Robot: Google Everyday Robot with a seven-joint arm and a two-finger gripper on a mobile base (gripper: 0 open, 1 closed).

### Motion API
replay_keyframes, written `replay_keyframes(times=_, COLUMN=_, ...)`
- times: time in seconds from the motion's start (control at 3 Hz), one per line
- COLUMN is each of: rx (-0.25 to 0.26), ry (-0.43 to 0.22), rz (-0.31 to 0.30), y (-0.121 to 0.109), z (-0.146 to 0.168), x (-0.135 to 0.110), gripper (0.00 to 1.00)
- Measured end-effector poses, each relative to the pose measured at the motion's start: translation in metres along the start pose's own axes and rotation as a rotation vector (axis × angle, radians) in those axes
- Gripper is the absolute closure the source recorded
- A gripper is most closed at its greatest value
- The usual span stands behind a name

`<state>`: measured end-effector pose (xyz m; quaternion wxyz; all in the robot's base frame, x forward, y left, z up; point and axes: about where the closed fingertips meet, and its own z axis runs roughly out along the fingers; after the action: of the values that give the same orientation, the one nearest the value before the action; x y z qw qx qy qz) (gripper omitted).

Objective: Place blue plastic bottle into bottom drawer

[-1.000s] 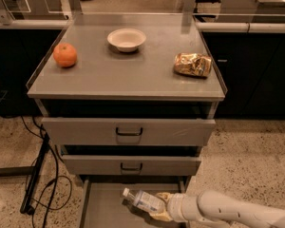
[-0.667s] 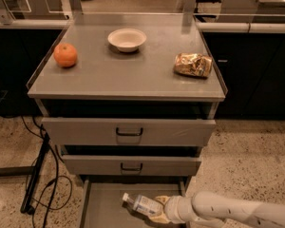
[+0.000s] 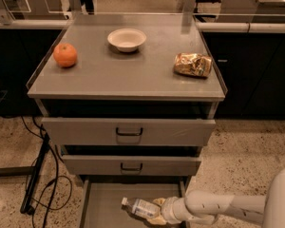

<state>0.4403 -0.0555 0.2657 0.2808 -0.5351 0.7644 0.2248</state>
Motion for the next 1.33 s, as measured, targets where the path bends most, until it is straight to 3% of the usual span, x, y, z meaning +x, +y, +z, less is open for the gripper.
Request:
replay_keyframes(times=0.67, rx=-0.042, ry=0.042, rz=0.081, y=-0.004, z=0.060, x=0.040, gripper=1.00)
replay_keyframes(times=1.33, rx=0.015, ry=0.059, rz=0.093, y=-0.008, z=0.101, x=0.066, gripper=1.00)
